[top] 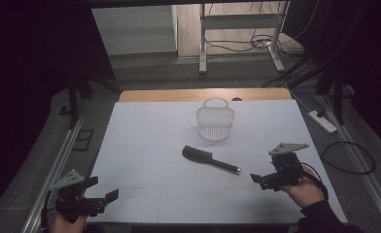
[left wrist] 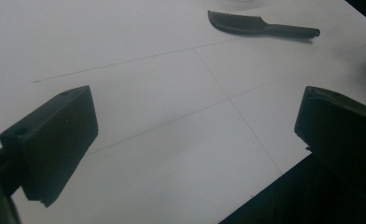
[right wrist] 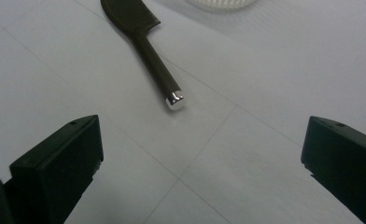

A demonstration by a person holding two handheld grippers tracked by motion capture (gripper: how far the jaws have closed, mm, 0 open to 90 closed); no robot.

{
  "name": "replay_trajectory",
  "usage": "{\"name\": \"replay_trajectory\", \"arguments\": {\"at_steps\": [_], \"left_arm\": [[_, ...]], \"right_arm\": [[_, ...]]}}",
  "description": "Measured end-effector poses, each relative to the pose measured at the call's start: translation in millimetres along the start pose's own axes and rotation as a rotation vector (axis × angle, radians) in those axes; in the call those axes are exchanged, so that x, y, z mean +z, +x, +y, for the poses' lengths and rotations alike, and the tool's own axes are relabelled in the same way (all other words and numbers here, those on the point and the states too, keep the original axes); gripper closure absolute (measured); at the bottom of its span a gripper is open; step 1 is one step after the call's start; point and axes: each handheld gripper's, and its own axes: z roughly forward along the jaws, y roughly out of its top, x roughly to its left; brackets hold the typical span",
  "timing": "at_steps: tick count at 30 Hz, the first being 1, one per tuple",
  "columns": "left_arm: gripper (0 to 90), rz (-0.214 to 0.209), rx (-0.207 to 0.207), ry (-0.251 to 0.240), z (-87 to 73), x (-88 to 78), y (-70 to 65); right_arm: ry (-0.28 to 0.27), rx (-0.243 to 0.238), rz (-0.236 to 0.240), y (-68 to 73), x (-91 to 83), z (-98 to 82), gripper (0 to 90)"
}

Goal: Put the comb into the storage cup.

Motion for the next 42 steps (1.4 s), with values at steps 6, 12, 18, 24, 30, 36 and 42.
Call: {"name": "replay_trajectory", "arguments": {"at_steps": [6, 12, 18, 24, 30, 36, 42], "left_arm": [[0.0, -0.006, -0.005, -0.003, -0.2, -0.2, 0.7], [0.0, -0.008, -0.007, -0.004, -0.2, -0.3, 1.0], [0.0, -0.008, -0.007, -0.003, -0.2, -0.1, 1.1], [0.0, -0.008, -0.007, -0.003, -0.2, -0.2, 1.1], [0.1, -0.009, -0.007, -0.002, -0.2, -0.1, 1.2], [0.0, -0.012, -0.010, -0.002, -0.1, 0.0, 1.7], [0.0, -0.012, -0.011, -0.002, -0.1, 0.0, 1.8]], "right_arm": [[0.009, -0.021, 0.005, 2.1, 7.3, 6.8, 0.0], [0.014, -0.038, 0.028, 2.5, 12.7, 11.0, 0.0], [0.015, -0.044, 0.040, 3.0, 17.9, 17.0, 0.0], [0.032, -0.050, 0.040, 4.1, 27.1, 25.3, 0.0], [0.058, -0.054, 0.045, 4.5, 35.1, 31.5, 0.0], [0.081, -0.056, 0.042, 4.5, 42.7, 36.1, 0.0], [0.122, -0.042, 0.035, 5.5, 52.7, 44.5, 0.0]]}}
